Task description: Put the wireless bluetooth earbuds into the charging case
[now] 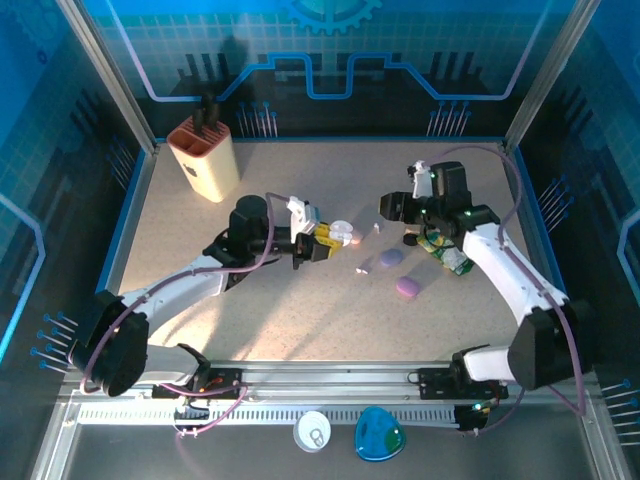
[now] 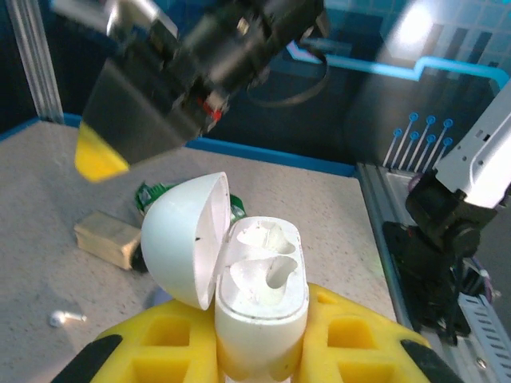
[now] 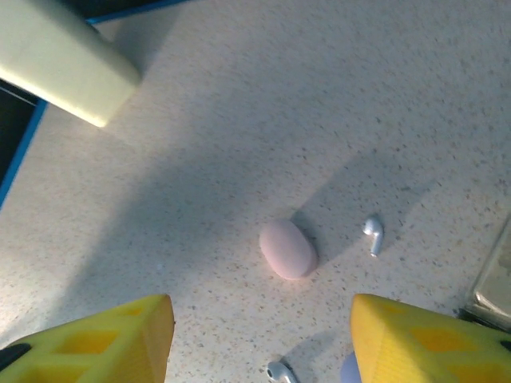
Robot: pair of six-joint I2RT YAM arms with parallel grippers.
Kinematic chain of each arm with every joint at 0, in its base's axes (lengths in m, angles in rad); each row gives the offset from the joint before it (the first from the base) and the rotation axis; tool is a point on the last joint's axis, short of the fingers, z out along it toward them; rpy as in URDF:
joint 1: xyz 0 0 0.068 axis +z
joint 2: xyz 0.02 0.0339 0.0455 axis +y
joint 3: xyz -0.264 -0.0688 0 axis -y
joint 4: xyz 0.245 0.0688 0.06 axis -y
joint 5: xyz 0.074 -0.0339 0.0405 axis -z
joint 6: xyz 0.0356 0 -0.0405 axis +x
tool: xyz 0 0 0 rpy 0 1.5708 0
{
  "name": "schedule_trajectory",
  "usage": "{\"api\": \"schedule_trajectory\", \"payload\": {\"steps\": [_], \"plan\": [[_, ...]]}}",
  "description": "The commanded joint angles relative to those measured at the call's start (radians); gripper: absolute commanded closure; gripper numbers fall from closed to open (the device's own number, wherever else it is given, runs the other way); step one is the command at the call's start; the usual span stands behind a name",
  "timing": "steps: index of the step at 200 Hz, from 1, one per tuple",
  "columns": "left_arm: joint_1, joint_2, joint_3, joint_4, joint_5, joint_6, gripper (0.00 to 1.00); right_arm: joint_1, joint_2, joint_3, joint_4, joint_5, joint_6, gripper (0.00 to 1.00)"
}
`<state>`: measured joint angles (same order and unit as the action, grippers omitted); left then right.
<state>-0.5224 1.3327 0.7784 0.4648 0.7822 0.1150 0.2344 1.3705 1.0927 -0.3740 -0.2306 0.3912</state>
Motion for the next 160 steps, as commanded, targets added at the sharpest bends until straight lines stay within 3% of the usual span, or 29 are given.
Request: {"api": "schedule_trajectory", "payload": {"steps": [1, 54, 97, 160], "plan": [[0.006, 0.0, -0.024, 0.12, -0.009, -0.008, 0.88, 0.009, 0.064, 0.051, -0.075, 0.034, 0.026, 0.4], [0.012, -0.005, -0.092, 0.229, 0.0, -0.04, 0.88, 0.124, 0.15, 0.067, -0.16, 0.064, -0.072, 0.42], [0.012, -0.077, -0.246, 0.307, -0.08, -0.082, 0.88, 0.194, 0.215, 0.096, -0.264, 0.064, -0.19, 0.45], [0.014, -0.178, -0.384, 0.331, -0.162, -0.053, 0.88, 0.371, 0.479, 0.365, -0.602, 0.274, -0.293, 0.49]]}}
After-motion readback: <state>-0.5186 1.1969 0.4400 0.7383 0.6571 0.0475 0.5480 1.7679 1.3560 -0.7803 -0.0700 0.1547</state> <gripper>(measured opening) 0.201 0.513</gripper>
